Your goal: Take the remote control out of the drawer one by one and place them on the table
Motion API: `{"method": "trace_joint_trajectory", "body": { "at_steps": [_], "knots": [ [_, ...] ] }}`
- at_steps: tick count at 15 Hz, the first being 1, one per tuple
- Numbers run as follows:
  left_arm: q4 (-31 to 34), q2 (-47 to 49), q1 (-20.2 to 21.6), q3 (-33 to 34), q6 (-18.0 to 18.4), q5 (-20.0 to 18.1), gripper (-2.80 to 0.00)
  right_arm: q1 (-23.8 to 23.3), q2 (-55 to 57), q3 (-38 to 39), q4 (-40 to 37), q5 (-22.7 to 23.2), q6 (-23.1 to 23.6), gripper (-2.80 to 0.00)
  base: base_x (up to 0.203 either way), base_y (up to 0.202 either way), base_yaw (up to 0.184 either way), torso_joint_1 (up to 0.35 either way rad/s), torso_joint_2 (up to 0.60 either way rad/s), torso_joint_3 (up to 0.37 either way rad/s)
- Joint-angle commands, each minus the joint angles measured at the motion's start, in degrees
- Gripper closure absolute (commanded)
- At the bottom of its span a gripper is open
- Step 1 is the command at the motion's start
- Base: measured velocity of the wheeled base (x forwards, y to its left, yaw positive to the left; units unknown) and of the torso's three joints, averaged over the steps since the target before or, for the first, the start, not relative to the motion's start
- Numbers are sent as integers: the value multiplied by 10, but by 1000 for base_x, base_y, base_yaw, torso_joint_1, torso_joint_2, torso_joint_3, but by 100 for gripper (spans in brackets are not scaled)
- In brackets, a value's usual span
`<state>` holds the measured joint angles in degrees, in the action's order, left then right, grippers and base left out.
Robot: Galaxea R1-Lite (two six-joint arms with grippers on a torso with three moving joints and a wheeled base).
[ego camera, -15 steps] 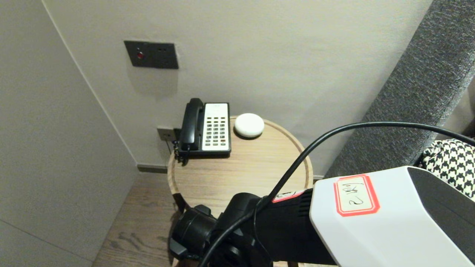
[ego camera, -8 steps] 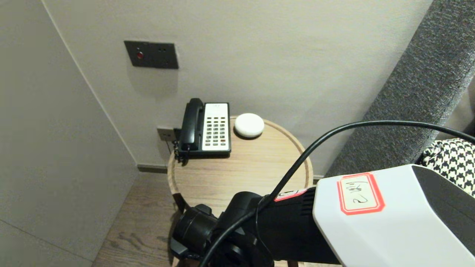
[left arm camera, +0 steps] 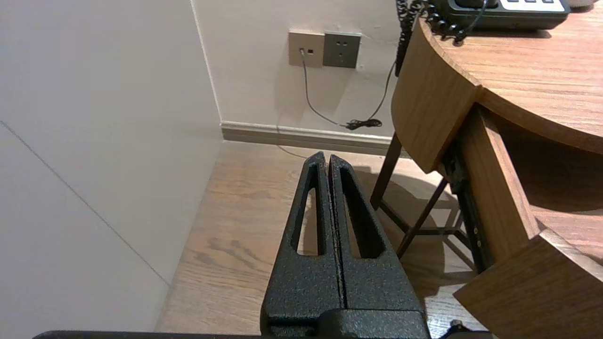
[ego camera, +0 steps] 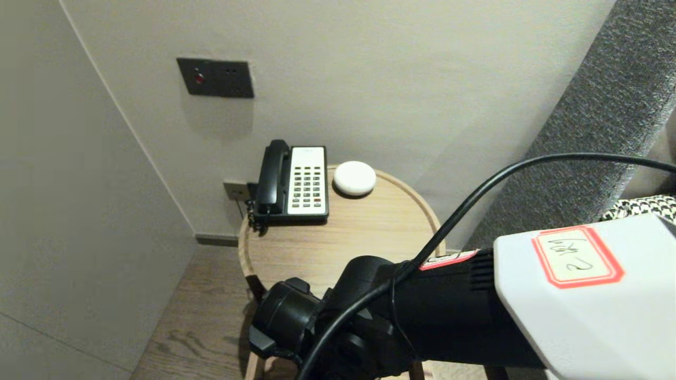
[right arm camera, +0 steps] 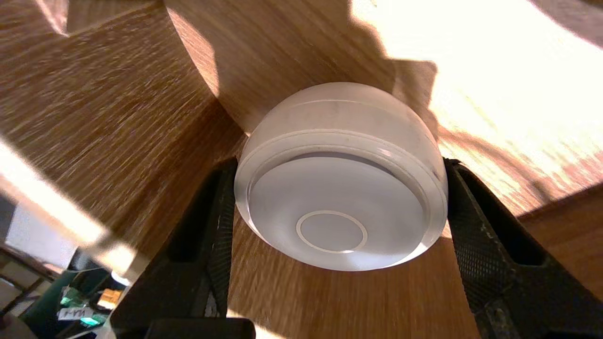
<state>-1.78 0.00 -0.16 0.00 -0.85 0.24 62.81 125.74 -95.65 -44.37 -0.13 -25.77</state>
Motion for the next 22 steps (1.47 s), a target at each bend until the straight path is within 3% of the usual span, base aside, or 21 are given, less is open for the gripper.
{"method": "trace_joint_trajectory", "body": {
  "at_steps": [1, 4, 15, 22],
  "knots": [
    [-1, 0, 0, 0, 0, 0, 0, -3, -19, 4, -3, 0, -3, 0, 0, 0, 0, 0, 0, 0],
    [-1, 0, 0, 0, 0, 0, 0, -11, -38, 9, -11, 0, -27, 0, 0, 0, 0, 0, 0, 0],
    [-1, 1, 0, 0, 0, 0, 0, -76, -156, 94, -18, -17, -27, 0, 0, 0, 0, 0, 0, 0],
    [-1, 0, 0, 0, 0, 0, 0, -121, -159, -28, -70, -36, -1, 0, 0, 0, 0, 0, 0, 0]
  ]
}}
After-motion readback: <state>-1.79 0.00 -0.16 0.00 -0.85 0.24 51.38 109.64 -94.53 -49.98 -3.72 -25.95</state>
